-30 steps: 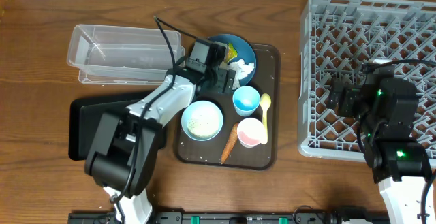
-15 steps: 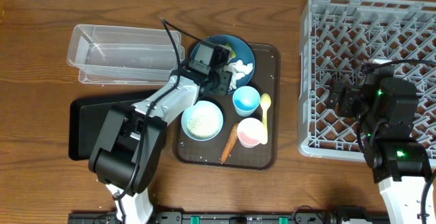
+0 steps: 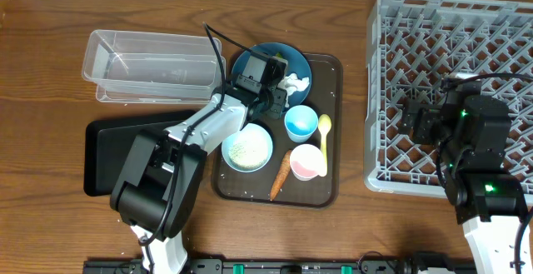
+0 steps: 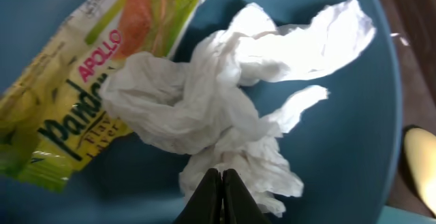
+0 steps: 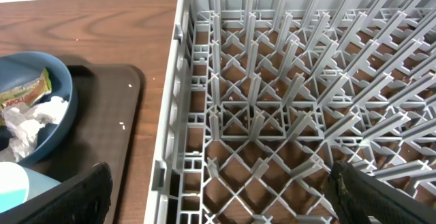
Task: Sort waste into correct bins and load items into the dishwasher rack
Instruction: 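Grasp the crumpled white tissue with the left gripper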
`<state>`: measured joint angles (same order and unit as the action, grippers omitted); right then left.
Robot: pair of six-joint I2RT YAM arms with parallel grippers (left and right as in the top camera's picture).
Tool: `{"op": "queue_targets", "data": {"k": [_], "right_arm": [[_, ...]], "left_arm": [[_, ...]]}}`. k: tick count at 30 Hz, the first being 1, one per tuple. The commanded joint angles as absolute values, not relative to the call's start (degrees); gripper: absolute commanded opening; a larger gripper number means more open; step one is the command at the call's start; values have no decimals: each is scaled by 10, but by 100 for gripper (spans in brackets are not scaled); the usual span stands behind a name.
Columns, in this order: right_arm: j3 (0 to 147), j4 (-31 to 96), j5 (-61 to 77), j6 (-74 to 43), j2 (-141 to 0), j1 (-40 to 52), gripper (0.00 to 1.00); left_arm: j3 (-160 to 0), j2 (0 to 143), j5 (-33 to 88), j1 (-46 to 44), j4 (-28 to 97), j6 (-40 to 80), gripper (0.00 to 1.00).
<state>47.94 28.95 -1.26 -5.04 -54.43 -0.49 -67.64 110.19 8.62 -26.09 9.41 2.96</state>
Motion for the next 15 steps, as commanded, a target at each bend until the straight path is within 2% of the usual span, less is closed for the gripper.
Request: {"op": "queue_targets", "data": {"k": [1, 7, 15], "right_arm": [[491, 291, -11, -57, -545, -2, 99], [491, 291, -10, -57, -545, -2, 99], [491, 291, -10, -58, -545, -2, 99]], "left_arm": [[-700, 1067, 42, -260, 102, 23, 6], [-702, 974, 20, -242, 102, 11, 6], [-702, 907, 29, -170, 120, 30, 7]]}}
